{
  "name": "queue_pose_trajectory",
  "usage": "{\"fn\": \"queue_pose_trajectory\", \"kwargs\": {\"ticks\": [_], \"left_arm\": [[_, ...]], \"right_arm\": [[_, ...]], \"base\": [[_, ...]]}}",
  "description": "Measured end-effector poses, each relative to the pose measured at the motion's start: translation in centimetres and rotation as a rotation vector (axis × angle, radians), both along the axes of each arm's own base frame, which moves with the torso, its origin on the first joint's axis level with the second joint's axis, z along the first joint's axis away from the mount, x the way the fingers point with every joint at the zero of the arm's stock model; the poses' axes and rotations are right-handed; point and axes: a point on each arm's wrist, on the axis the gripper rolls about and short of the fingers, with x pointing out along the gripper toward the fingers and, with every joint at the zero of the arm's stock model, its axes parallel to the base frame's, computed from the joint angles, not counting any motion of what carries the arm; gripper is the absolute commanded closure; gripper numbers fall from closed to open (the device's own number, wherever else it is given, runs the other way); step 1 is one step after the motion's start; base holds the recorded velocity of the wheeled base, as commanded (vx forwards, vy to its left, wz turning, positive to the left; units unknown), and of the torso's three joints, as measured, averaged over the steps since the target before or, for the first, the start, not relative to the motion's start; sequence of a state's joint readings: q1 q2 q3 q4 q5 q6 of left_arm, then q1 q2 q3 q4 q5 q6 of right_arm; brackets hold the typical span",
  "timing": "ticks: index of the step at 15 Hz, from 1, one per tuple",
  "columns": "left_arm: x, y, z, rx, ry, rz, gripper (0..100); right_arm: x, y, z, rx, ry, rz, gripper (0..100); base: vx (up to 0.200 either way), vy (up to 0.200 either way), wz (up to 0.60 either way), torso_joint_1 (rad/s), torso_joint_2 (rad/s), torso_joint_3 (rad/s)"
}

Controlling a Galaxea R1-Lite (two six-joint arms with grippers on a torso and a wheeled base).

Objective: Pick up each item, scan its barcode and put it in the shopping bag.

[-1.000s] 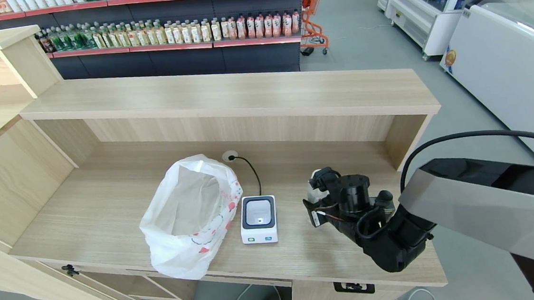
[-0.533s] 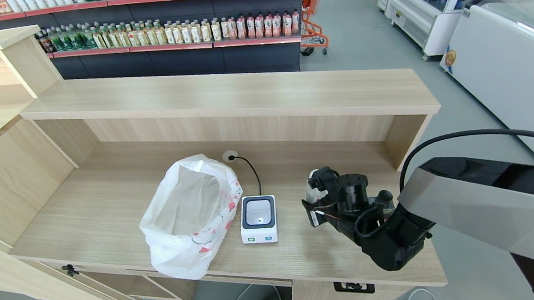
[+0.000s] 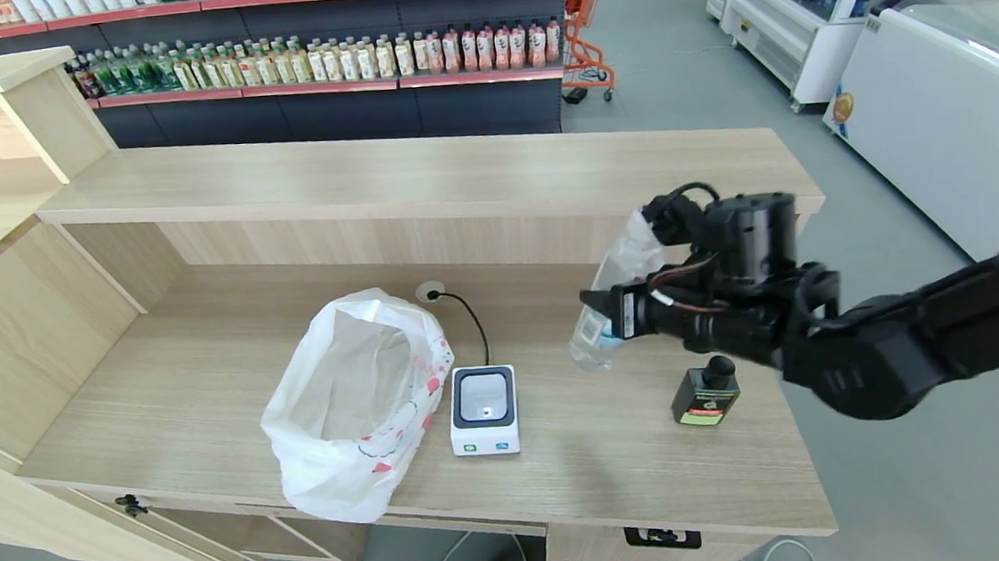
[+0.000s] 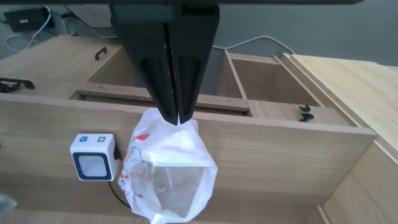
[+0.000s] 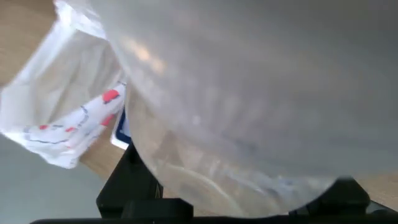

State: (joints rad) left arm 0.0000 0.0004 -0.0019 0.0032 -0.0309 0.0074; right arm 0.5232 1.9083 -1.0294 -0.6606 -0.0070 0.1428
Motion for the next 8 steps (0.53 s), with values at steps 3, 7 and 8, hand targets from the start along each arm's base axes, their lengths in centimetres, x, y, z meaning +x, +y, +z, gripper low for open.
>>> {"fn": "queue_pose_trajectory", "kwargs": {"ticks": [3, 7, 8], "left_arm": [[0.0, 0.0, 0.0, 0.0, 0.0, 0.0, 100], [0.0, 0.0, 0.0, 0.0, 0.0, 0.0, 100], [0.0, 0.0, 0.0, 0.0, 0.0, 0.0, 100]], "right_arm": [[-5.2, -3.5, 5.4, 0.132, 0.026, 0.293, 100], [-11.9, -7.1, 8.3, 0.242, 0.11, 0.59, 100], [-12.7, -7.5, 8.8, 0.248, 0.092, 0.597, 100]], "base": [[0.0, 0.0, 0.0, 0.0, 0.0, 0.0], [0.0, 0.0, 0.0, 0.0, 0.0, 0.0], [0.0, 0.0, 0.0, 0.0, 0.0, 0.0]]}}
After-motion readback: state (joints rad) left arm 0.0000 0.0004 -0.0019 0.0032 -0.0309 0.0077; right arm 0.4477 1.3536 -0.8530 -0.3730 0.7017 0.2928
